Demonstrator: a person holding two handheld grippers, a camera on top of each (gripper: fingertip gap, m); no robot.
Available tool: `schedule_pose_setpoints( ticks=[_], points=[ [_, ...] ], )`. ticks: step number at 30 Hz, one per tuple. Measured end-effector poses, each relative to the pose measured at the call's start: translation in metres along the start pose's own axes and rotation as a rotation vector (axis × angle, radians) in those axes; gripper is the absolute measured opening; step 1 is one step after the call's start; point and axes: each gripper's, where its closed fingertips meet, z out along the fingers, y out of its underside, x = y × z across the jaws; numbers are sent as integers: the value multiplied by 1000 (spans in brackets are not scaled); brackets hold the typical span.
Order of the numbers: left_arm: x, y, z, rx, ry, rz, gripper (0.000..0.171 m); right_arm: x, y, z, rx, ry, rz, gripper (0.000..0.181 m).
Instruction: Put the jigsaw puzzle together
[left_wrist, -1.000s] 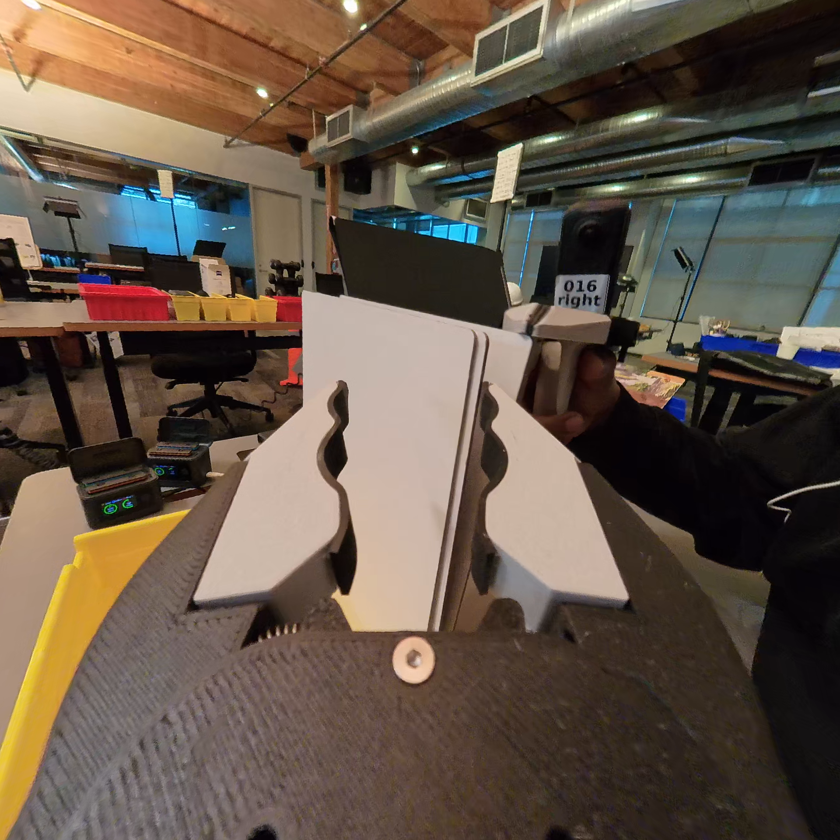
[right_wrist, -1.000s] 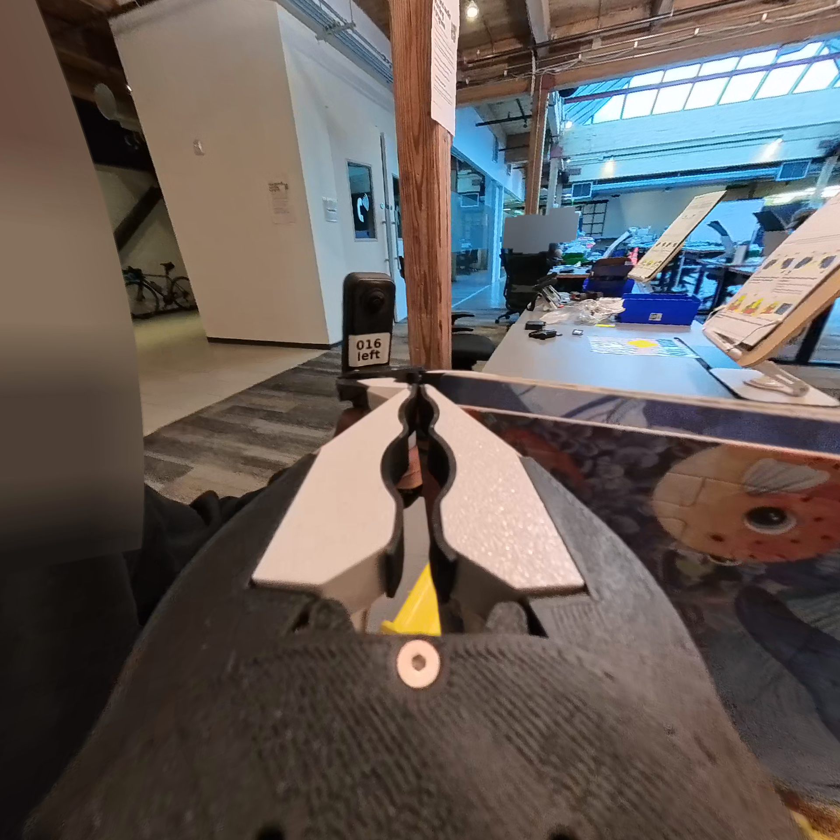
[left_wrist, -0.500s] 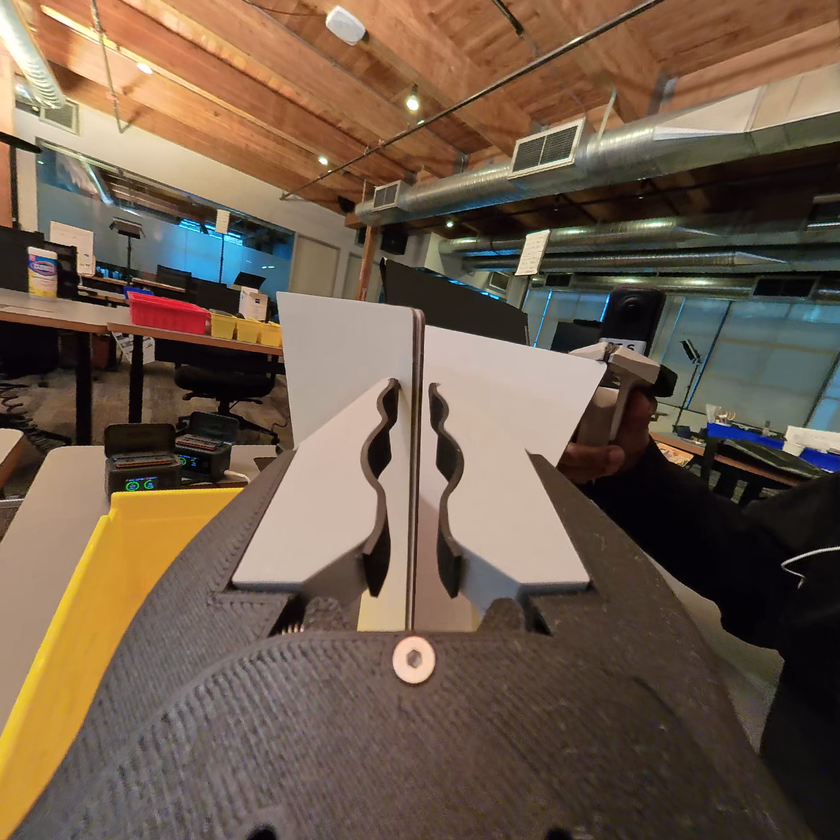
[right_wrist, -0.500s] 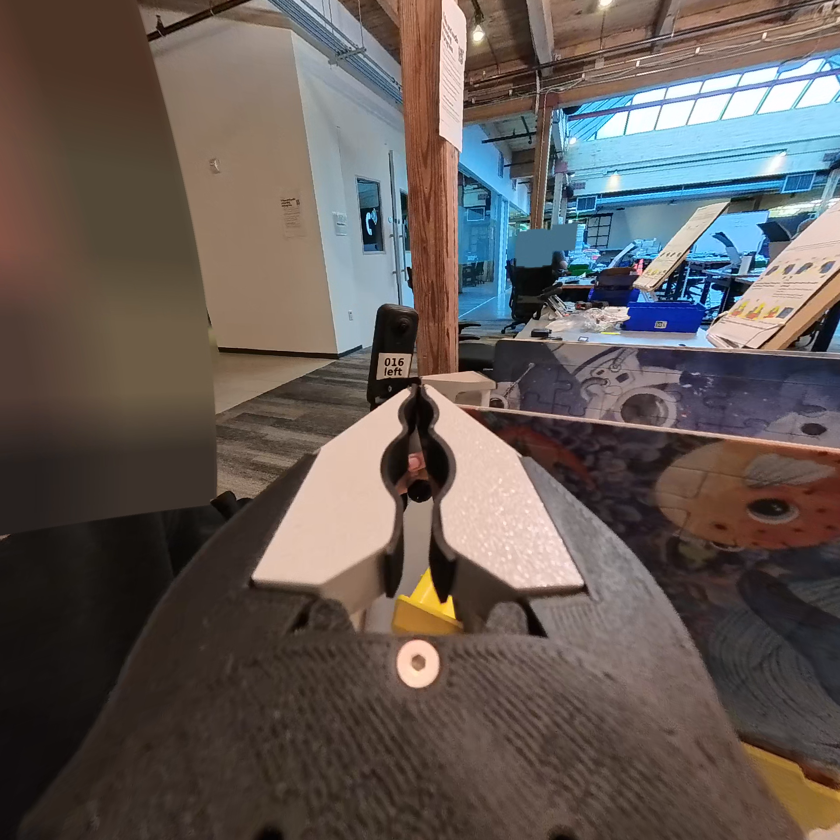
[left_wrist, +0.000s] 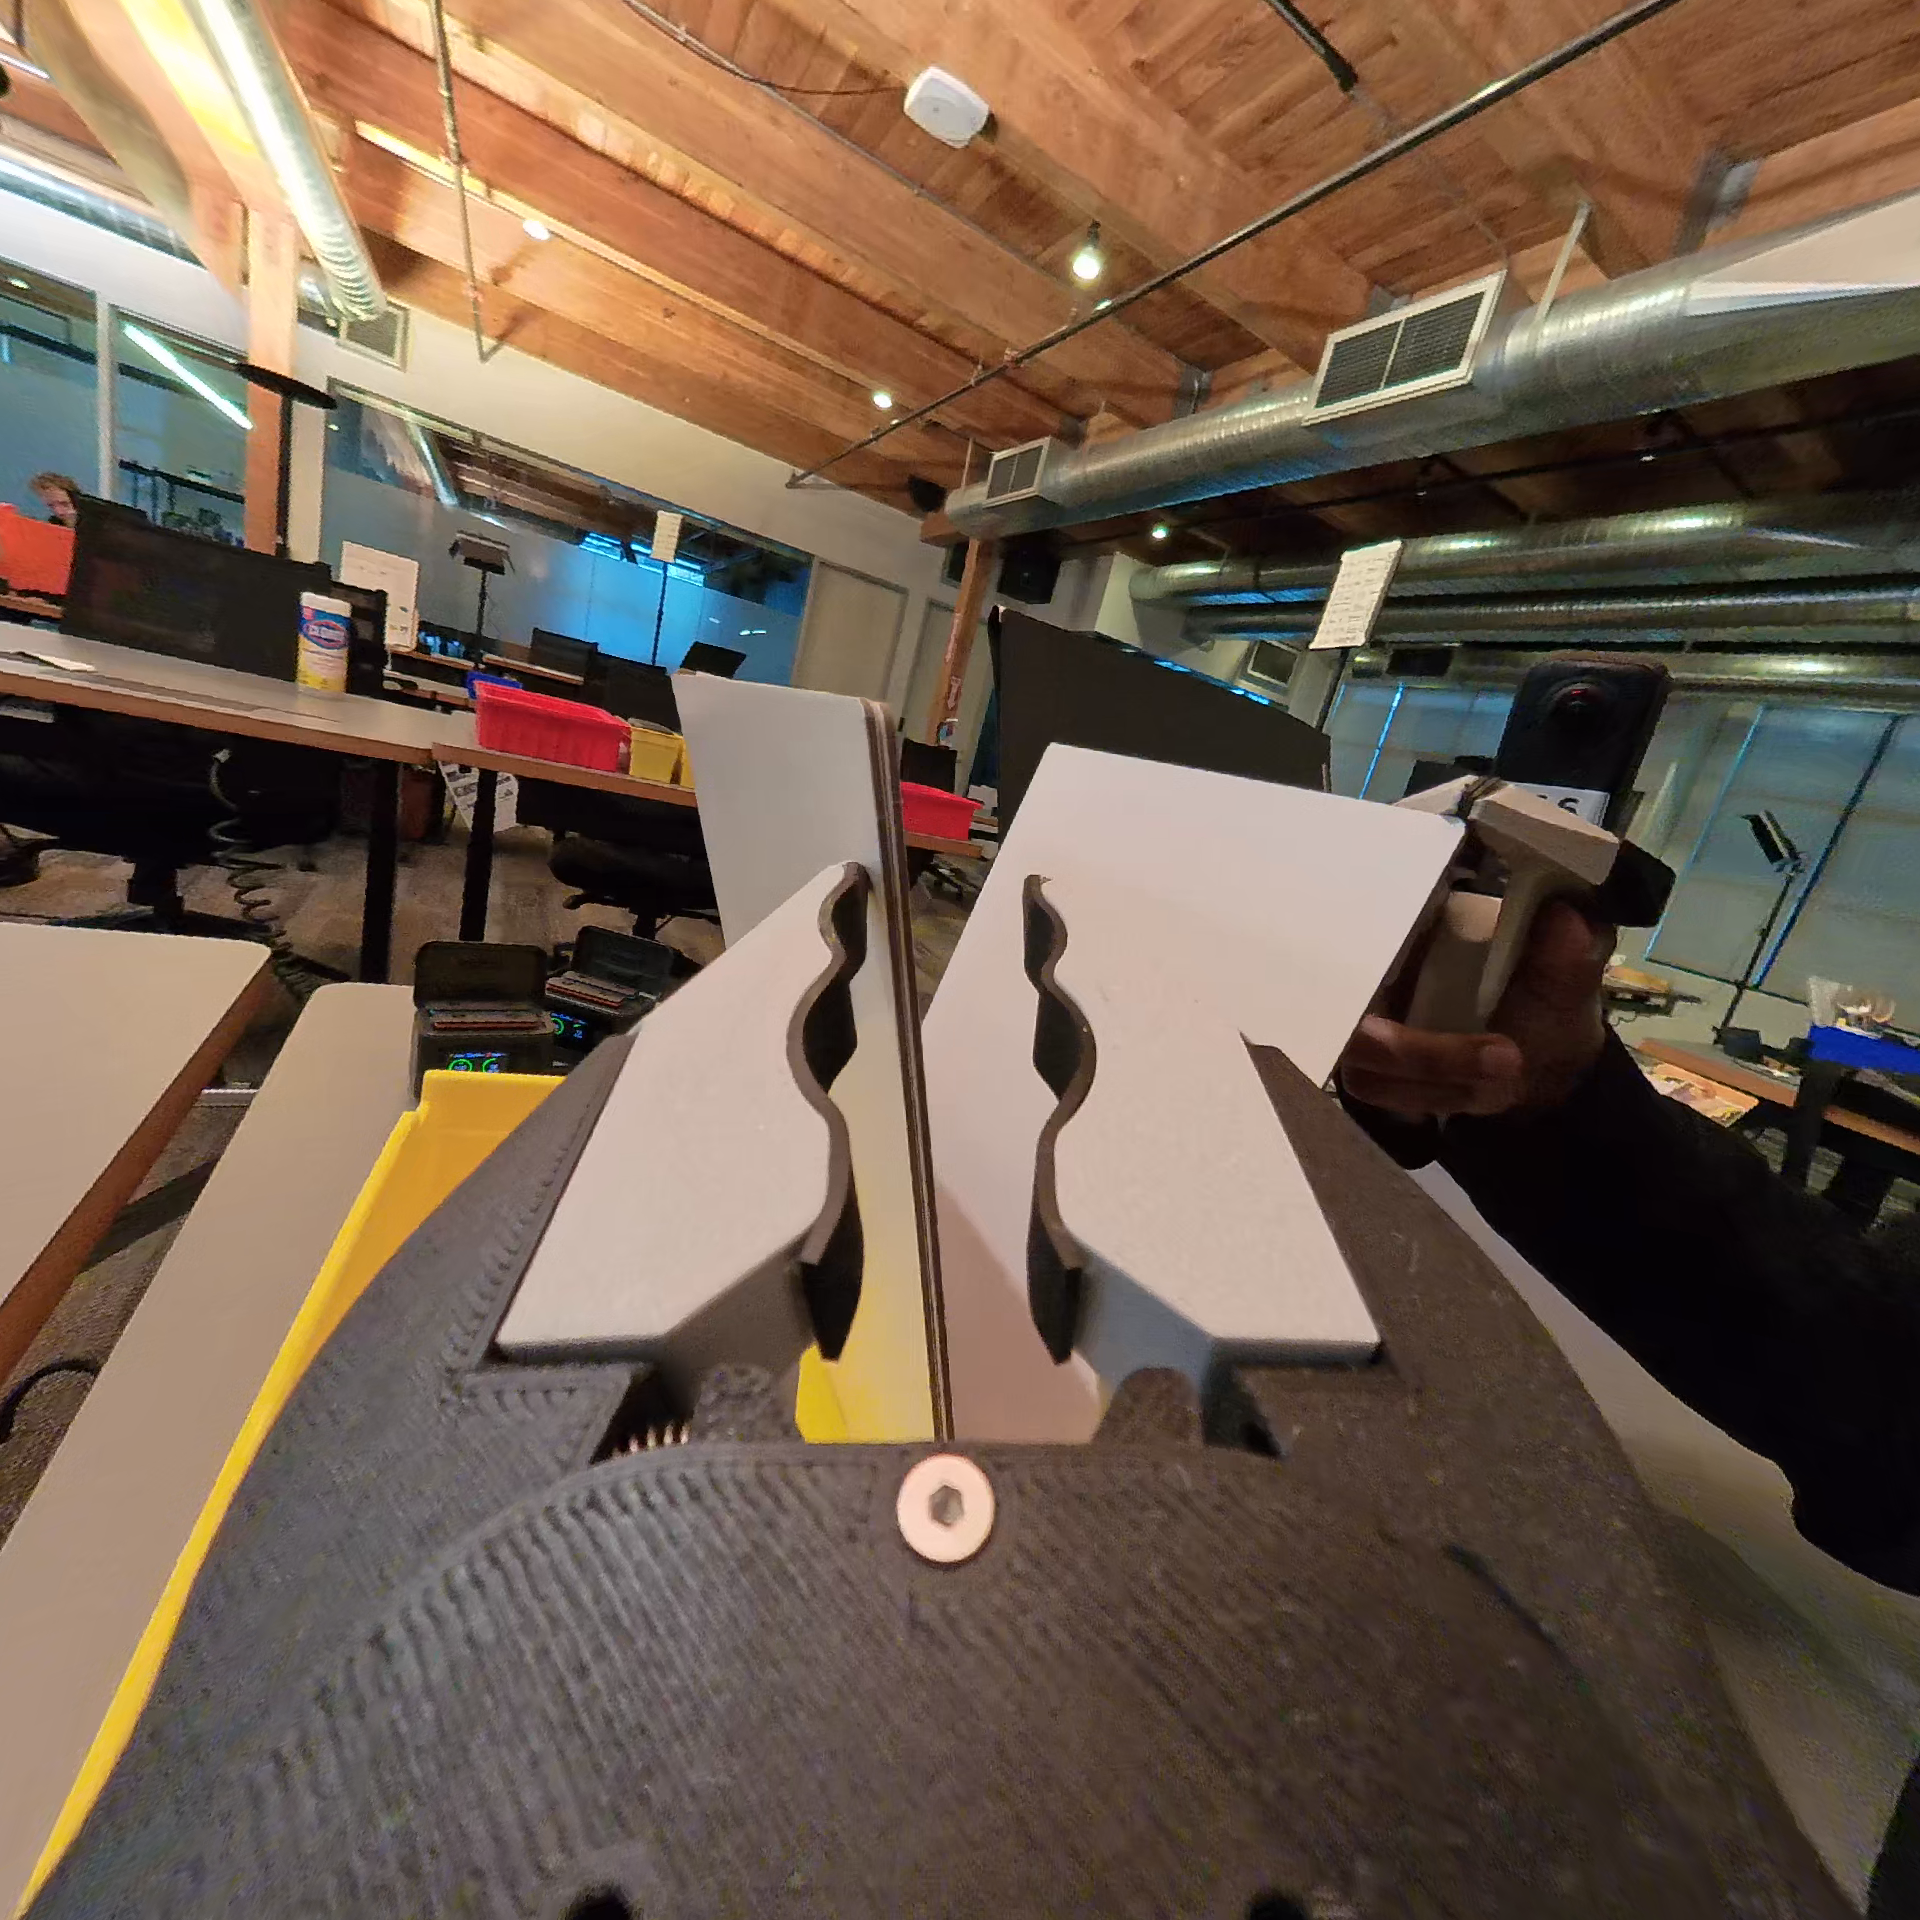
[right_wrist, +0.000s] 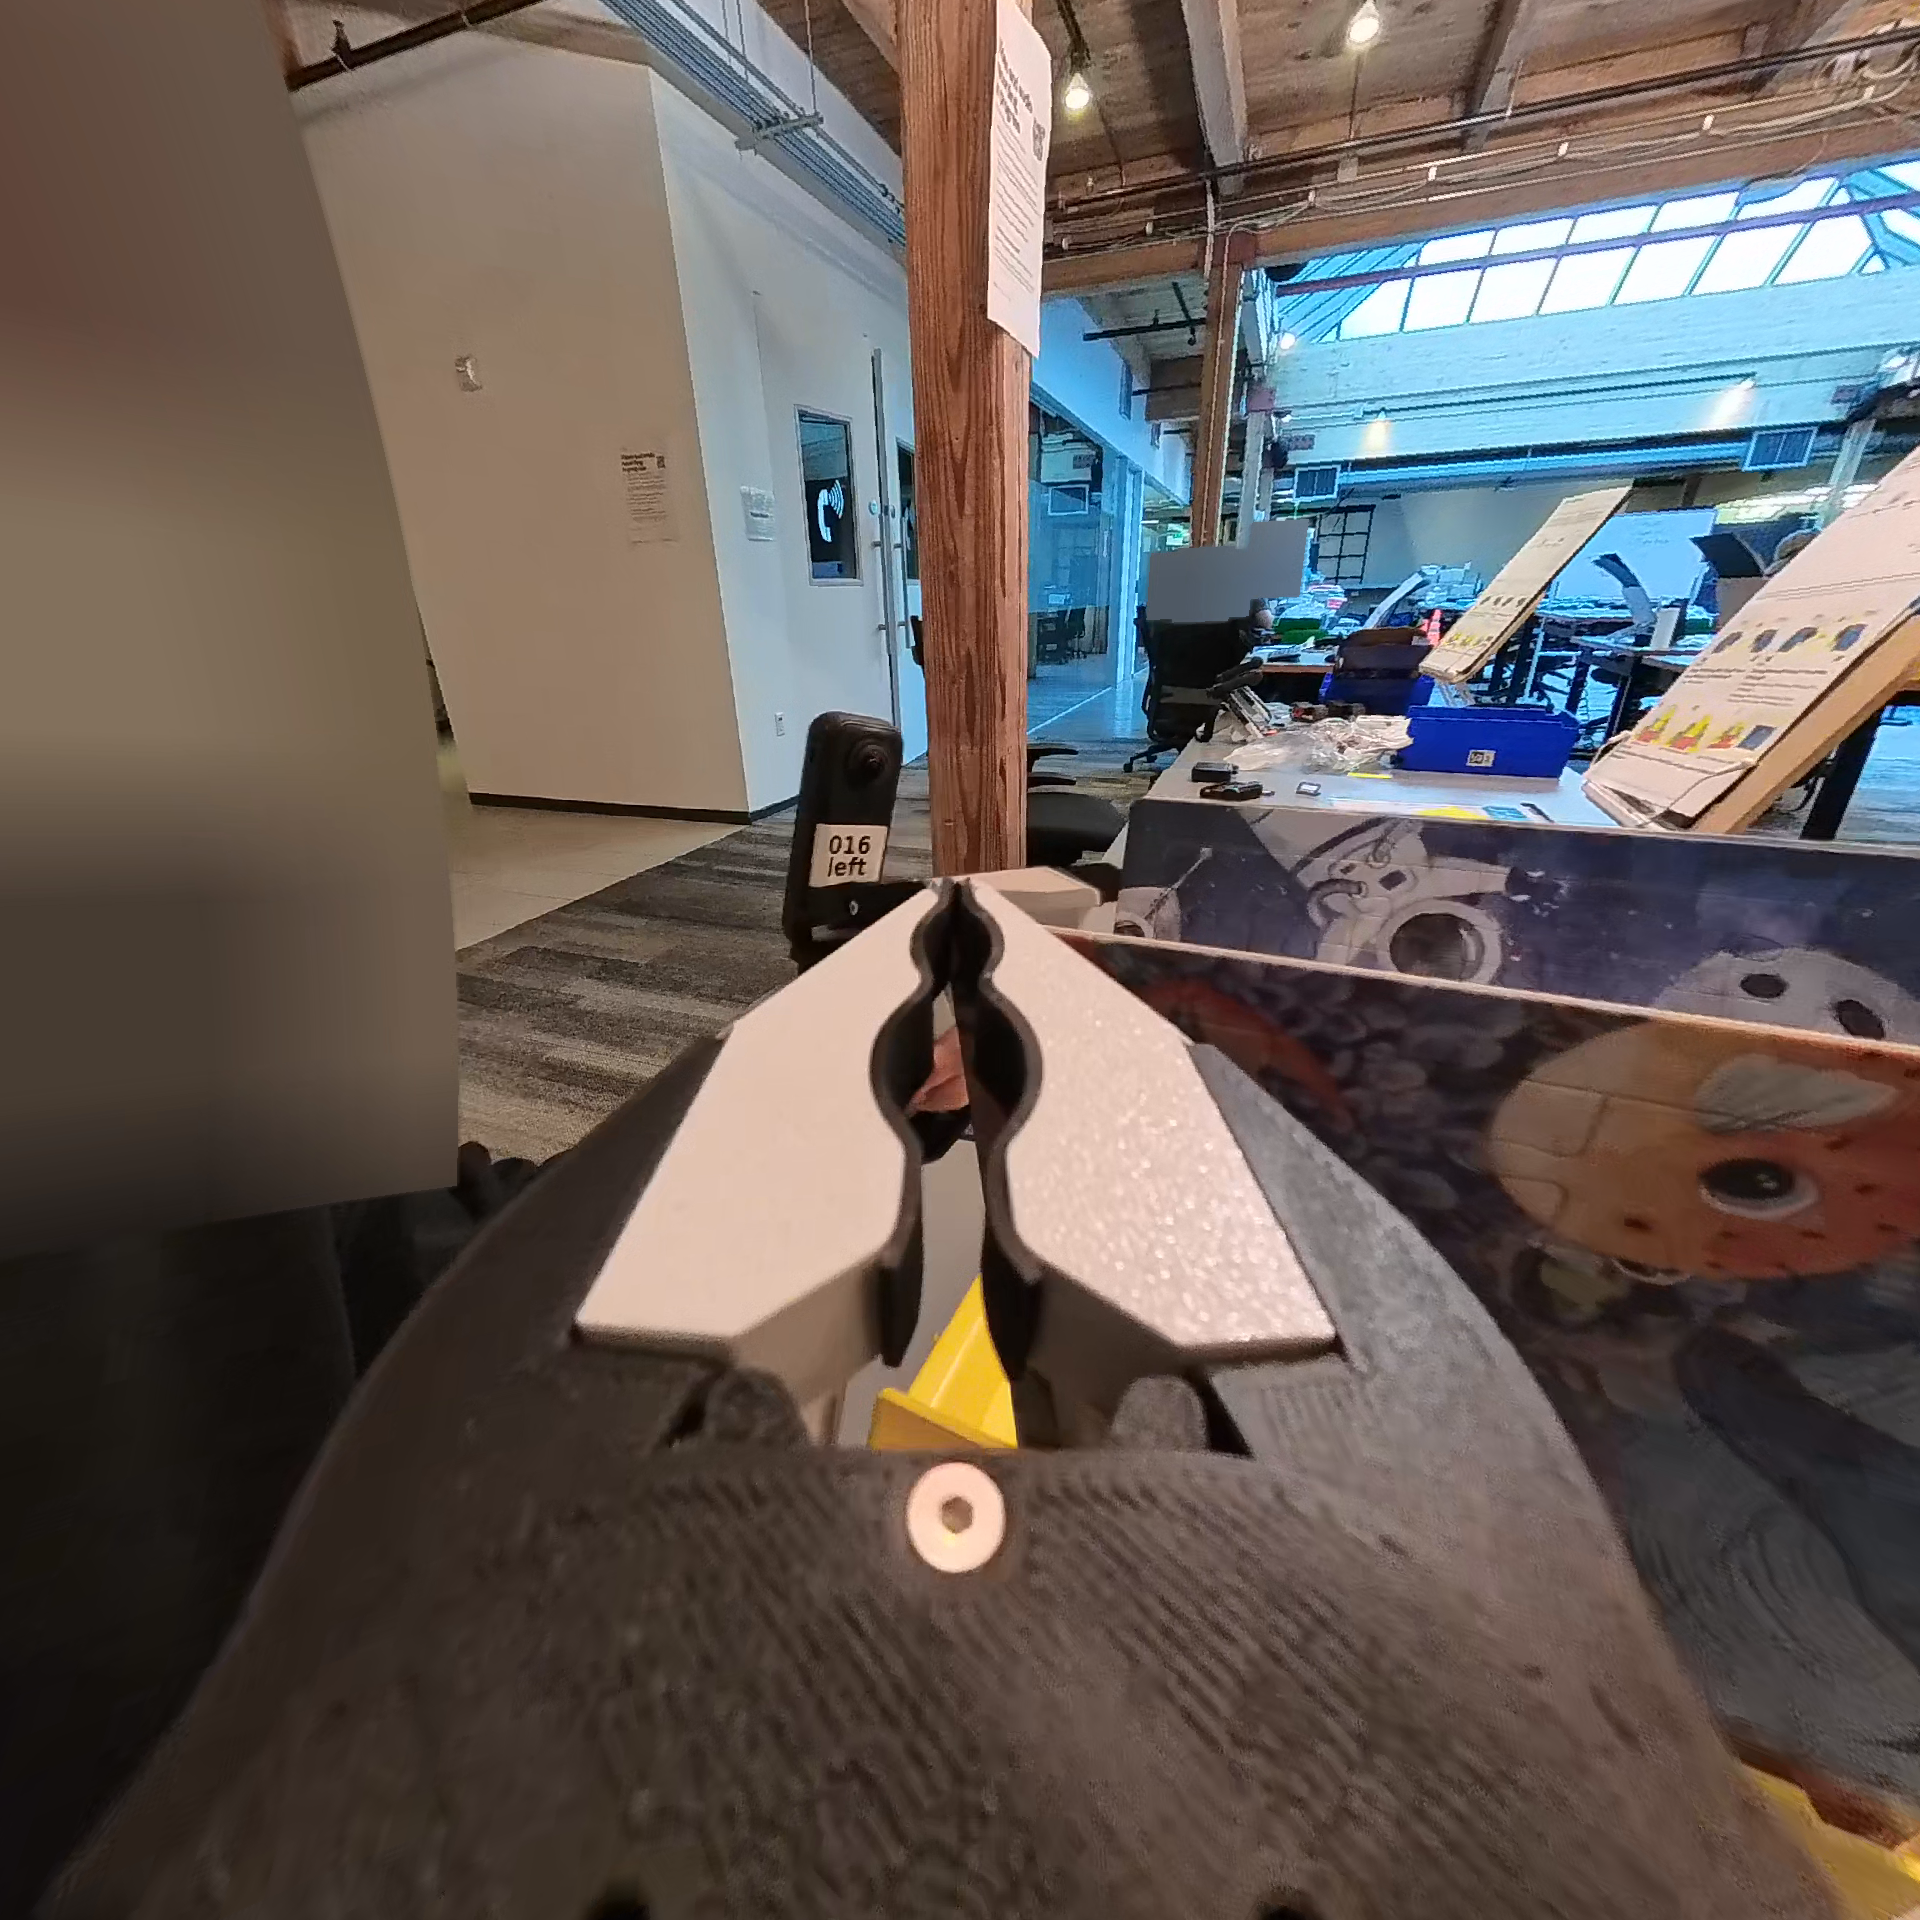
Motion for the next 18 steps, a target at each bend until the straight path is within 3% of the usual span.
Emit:
schedule_pose_setpoints(
  ticks=[6, 10, 17, 18],
  points=[
    [6, 1, -1, -34, -23, 14, 35, 2, 0, 4, 7, 25, -33, 0],
    [23, 6, 2, -81, -28, 105, 47, 6, -1, 7, 16, 70, -98, 0],
    [89, 32, 15, -225, 171, 241, 50, 10, -1, 12, 18, 160, -223, 0],
    [97, 36, 16, -242, 208, 243, 49, 13, -2, 10, 23, 194, -240, 7]
  ],
)
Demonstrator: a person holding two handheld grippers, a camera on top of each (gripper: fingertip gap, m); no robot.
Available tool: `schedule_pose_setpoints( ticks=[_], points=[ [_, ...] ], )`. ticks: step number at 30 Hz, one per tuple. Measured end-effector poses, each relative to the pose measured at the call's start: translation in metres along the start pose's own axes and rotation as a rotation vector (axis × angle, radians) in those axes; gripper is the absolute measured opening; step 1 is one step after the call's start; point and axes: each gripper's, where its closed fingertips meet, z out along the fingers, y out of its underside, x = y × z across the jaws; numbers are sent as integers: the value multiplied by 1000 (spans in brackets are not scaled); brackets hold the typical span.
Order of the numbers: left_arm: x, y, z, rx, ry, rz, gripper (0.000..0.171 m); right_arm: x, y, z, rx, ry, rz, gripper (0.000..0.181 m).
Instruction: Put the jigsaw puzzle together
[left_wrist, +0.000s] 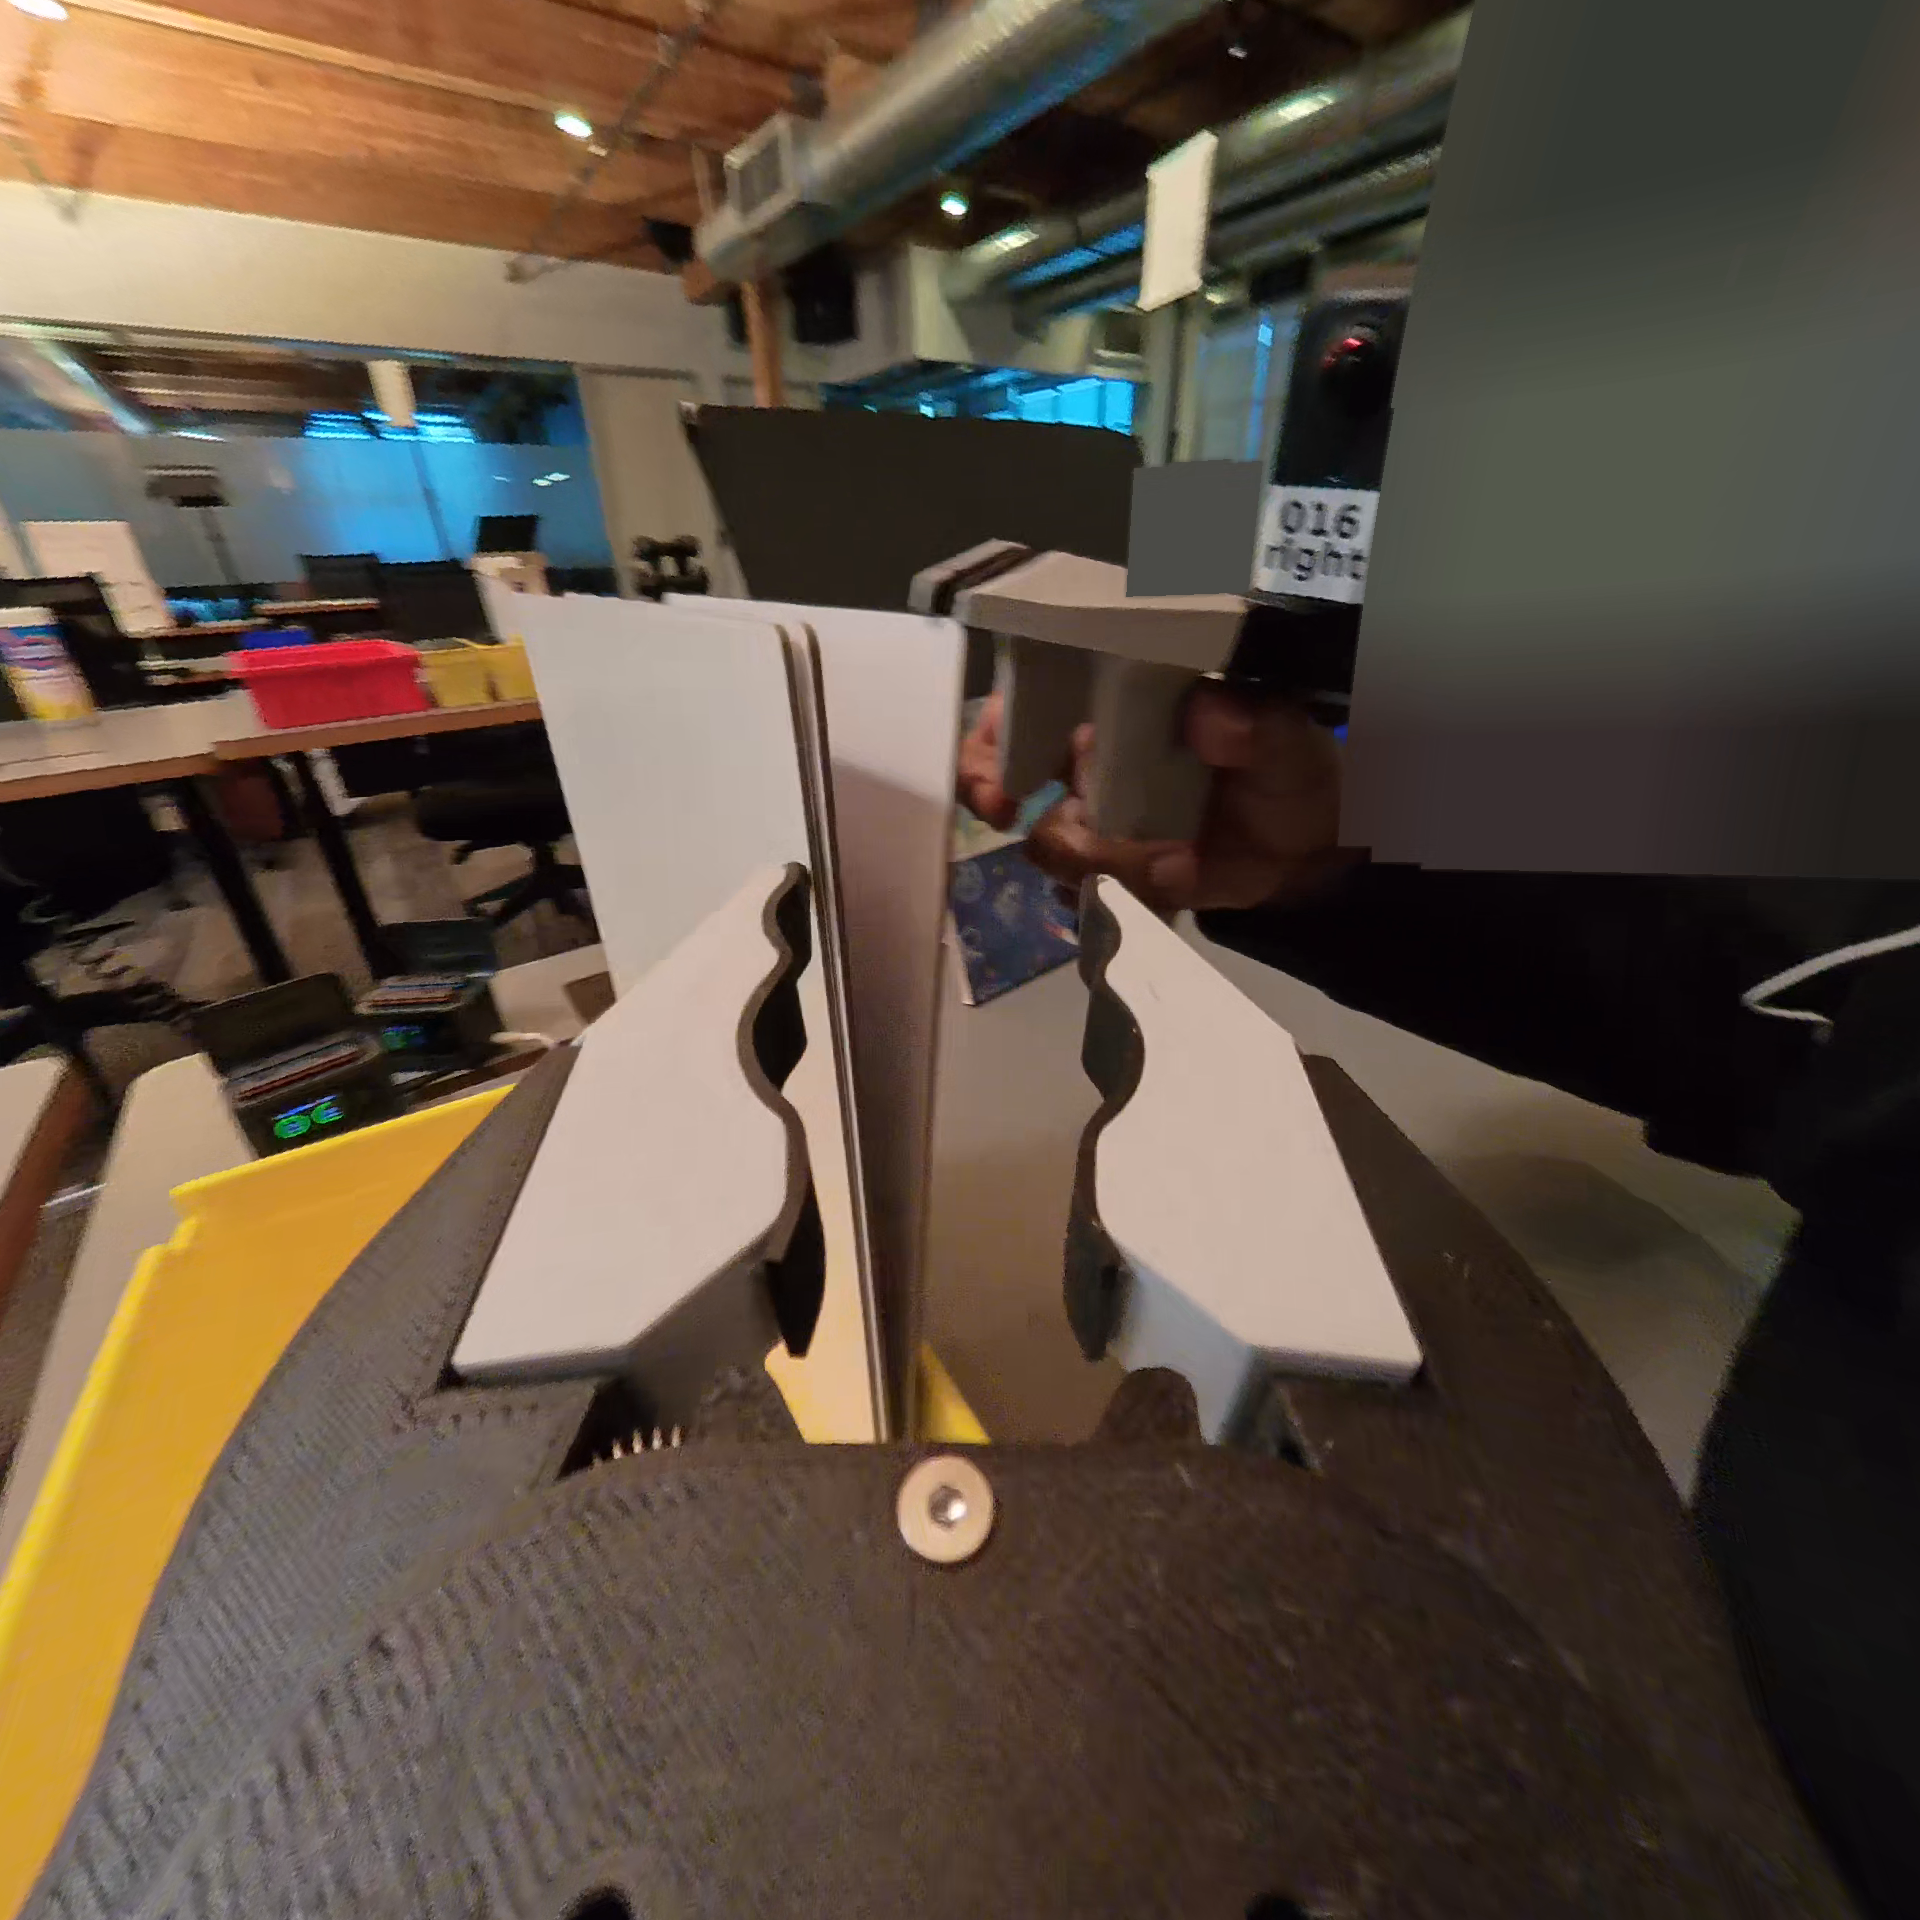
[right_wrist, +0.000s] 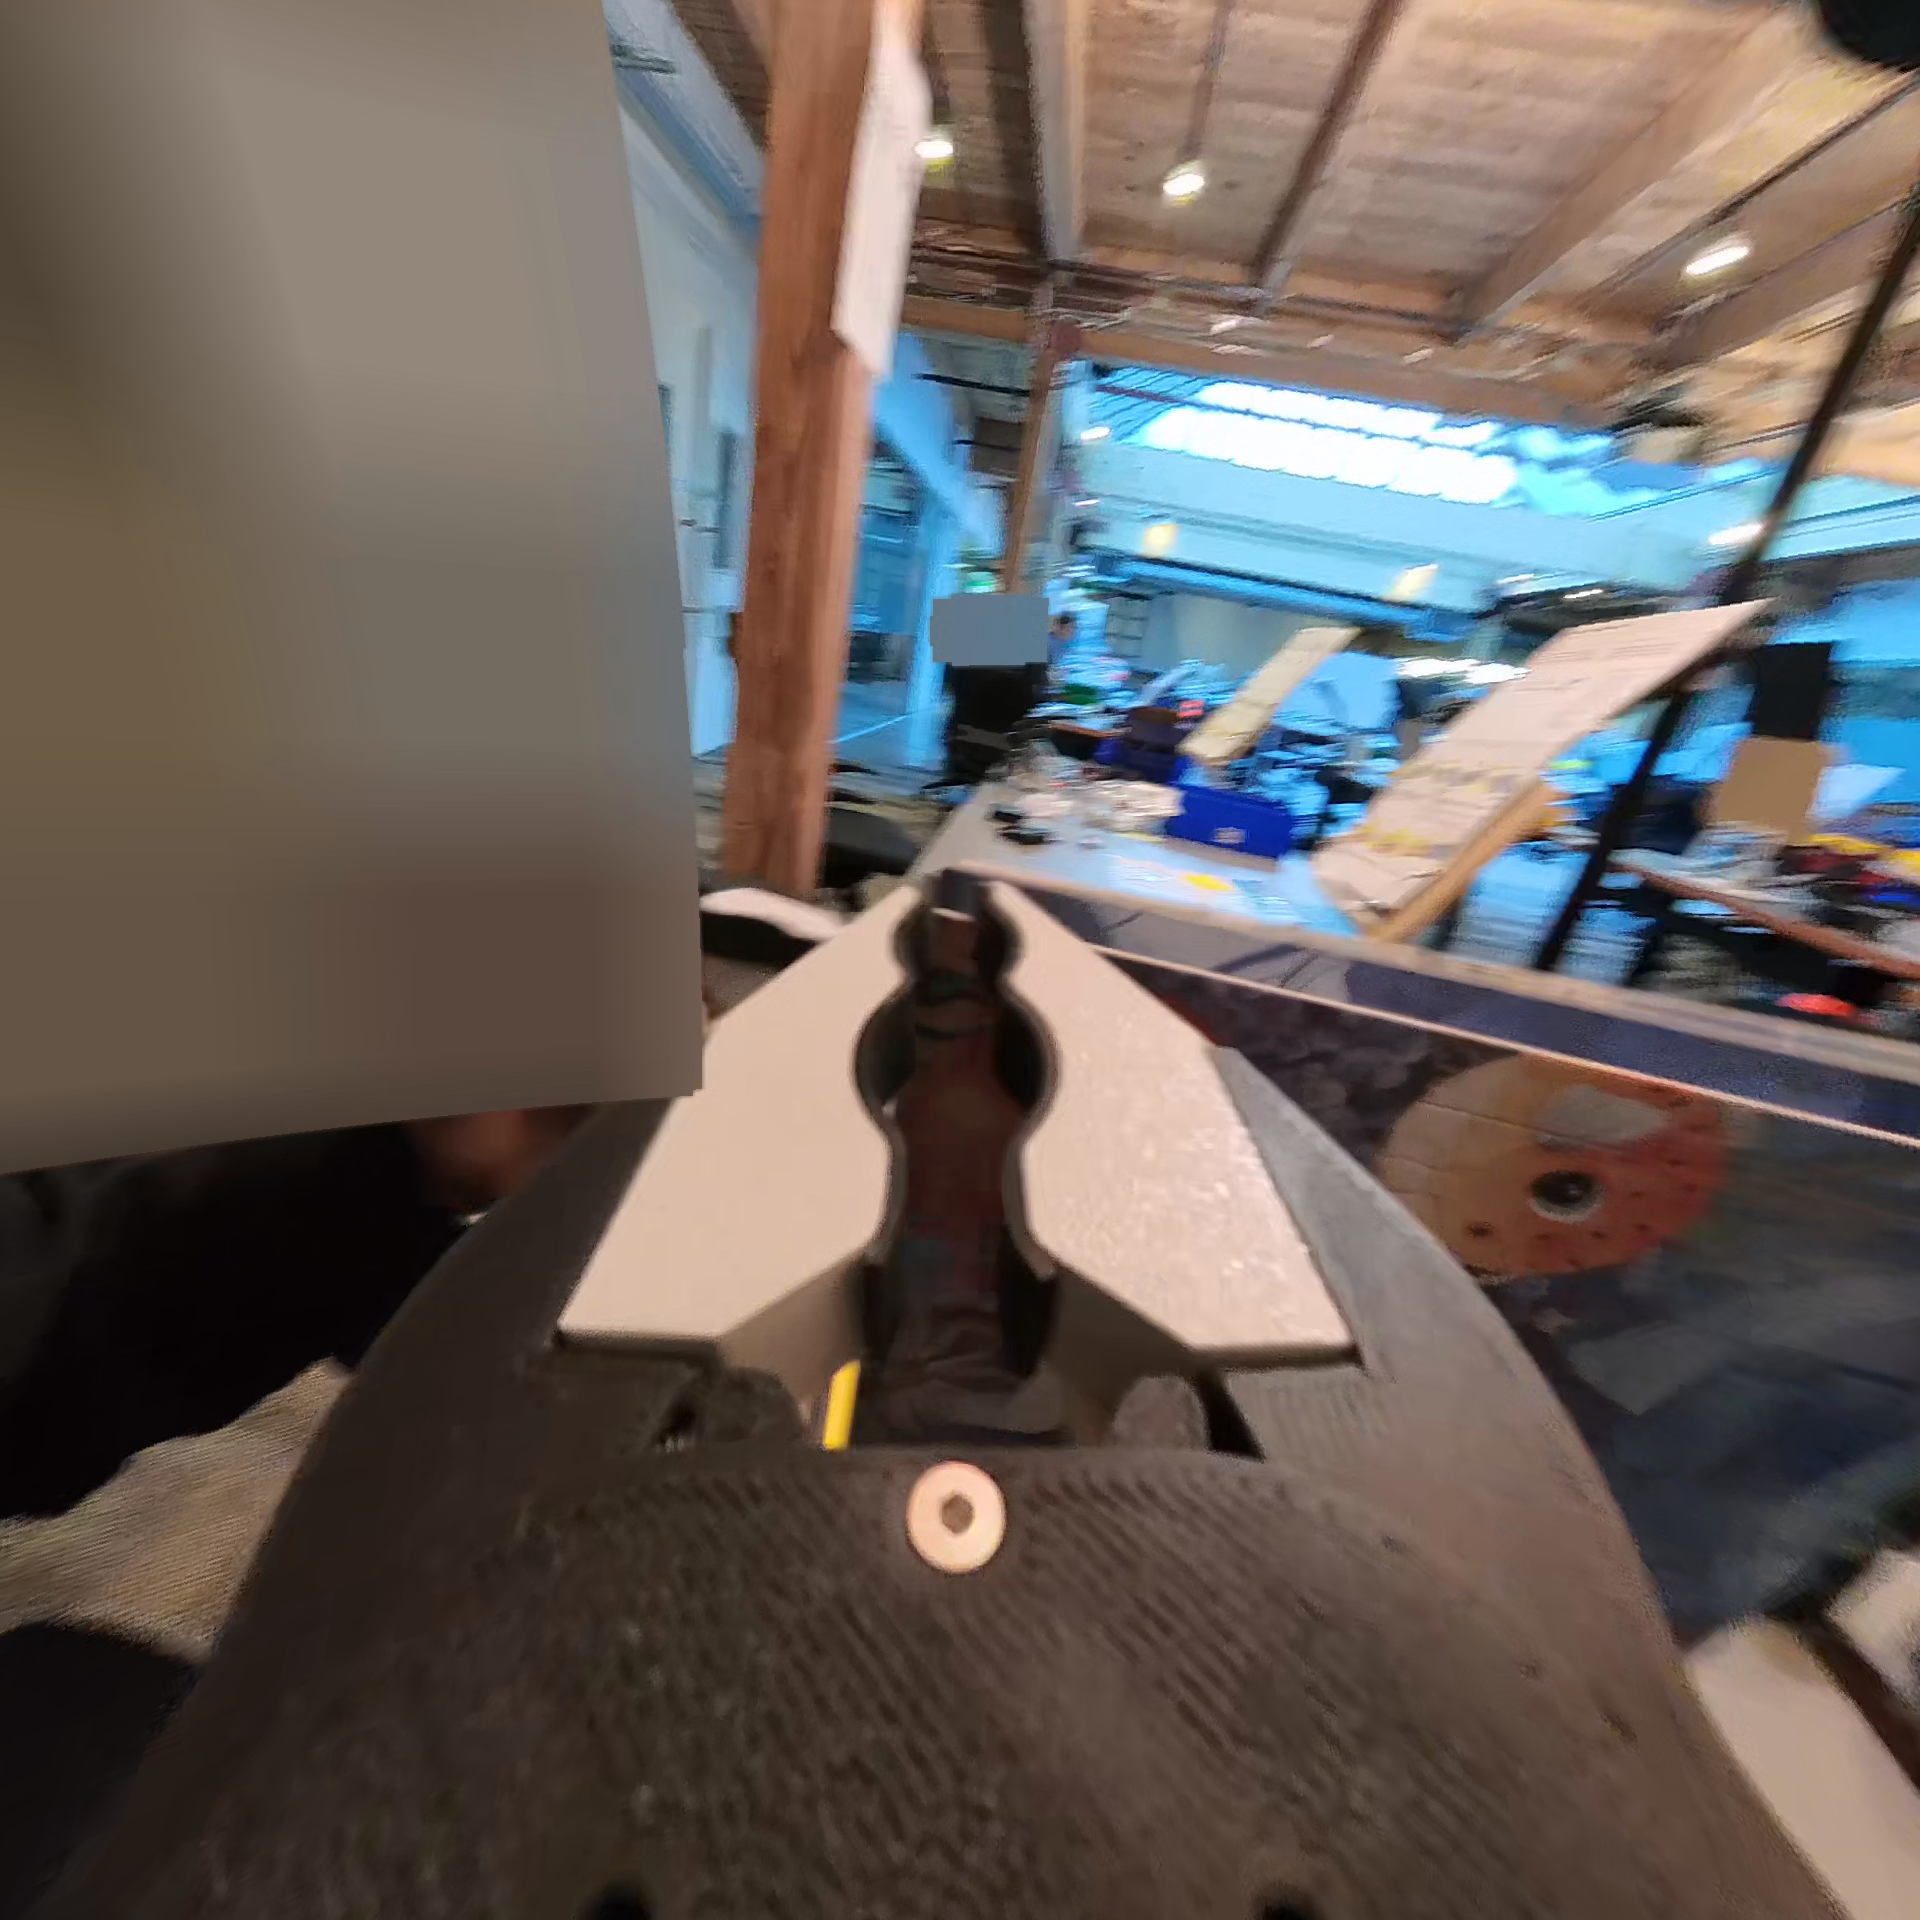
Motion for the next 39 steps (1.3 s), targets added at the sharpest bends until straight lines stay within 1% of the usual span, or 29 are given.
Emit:
schedule_pose_setpoints(
  ticks=[2, 5, 7, 12, 16, 21, 28, 32, 39],
  points=[
    [11, 5, 6, -30, 53, 5, 46, 5, -1, -5, 9, 57, -43, 18],
    [15, 10, 10, -56, 73, 5, 44, 5, -1, -12, 9, 99, -89, 25],
    [12, 7, 10, -34, 72, -15, 44, 2, -2, -15, 1, 105, -114, 23],
    [-3, -12, 6, 72, 69, -111, 45, 0, -1, -15, -16, 98, -132, 20],
    [-16, -14, 12, 79, 55, -127, 45, -1, 0, -15, -19, 72, -86, 20],
    [-16, -22, 23, 107, 118, -174, 44, -1, 1, -16, -32, 27, -24, 23],
    [-12, -26, 28, 101, 161, -111, 43, -2, 2, -18, -29, -37, 85, 23],
    [-13, -28, 31, 106, 176, -106, 46, -2, 2, -19, -26, -43, 72, 24],
    [-11, -34, 34, 136, 197, -74, 44, -3, 2, -18, -43, -47, 51, 26]
  ],
)
